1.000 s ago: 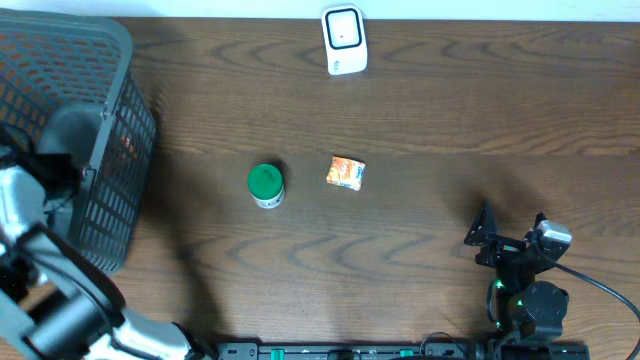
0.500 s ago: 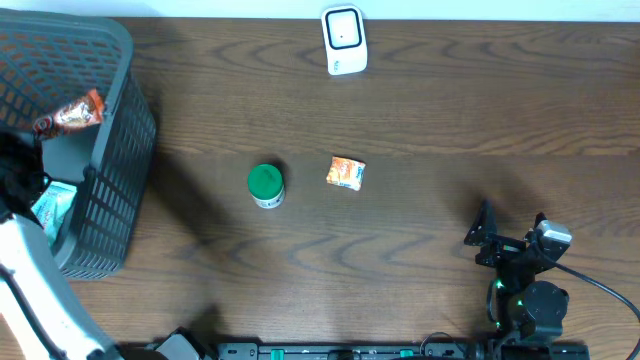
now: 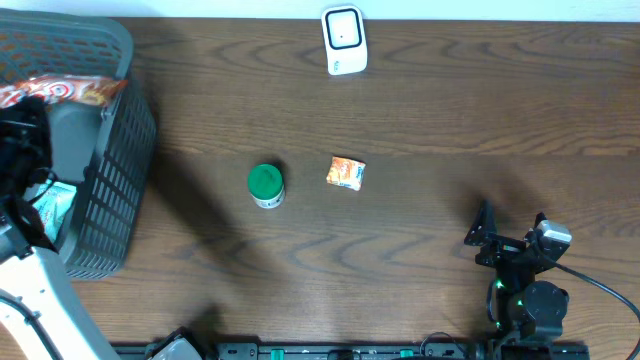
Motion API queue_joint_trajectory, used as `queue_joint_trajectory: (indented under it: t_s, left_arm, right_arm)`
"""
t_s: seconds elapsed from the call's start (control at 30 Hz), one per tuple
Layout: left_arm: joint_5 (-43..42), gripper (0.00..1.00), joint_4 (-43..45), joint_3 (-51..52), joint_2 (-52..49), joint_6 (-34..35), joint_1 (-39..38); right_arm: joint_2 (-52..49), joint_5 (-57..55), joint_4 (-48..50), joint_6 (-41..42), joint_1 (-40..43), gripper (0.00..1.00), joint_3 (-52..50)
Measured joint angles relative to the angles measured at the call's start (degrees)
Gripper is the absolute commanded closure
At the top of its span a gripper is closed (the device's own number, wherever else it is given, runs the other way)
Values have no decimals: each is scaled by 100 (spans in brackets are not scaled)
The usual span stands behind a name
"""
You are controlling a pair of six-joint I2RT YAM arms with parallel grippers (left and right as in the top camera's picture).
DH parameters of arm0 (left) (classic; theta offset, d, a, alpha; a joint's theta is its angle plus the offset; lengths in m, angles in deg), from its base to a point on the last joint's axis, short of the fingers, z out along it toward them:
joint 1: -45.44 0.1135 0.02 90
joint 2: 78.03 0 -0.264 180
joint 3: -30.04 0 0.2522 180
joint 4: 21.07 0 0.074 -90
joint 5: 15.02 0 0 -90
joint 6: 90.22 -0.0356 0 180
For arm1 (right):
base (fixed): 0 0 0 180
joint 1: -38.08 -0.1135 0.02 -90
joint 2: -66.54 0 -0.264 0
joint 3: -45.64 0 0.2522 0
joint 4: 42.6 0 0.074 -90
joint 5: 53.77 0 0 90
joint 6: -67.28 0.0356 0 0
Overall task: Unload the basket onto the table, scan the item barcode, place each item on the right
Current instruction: 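Lift the TOP bar out and carry it toward the scanner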
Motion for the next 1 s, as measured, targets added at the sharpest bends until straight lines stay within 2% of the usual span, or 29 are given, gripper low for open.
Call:
queue_joint_trajectory:
  t_s: [0.2,0.4,0.57,0.8,1.0]
  left_arm:
    - [-361,93,-15,0,0,2,-533]
    - [-463,93,-90,0,0,0,-798]
    - [-501,93,-260,0,0,-44,-1322]
    - [-446,93,-273,0,-7,-201,-2389]
    - [247,93,-310,0,-175,-485,-3683]
  right_arm:
    - [0,0,0,0,0,1,0]
    - [0,0,0,0,0,1,0]
    - [0,0,0,0,0,1,0]
    - [0,0,0,0,0,1,0]
    - [0,0,0,0,0,1,0]
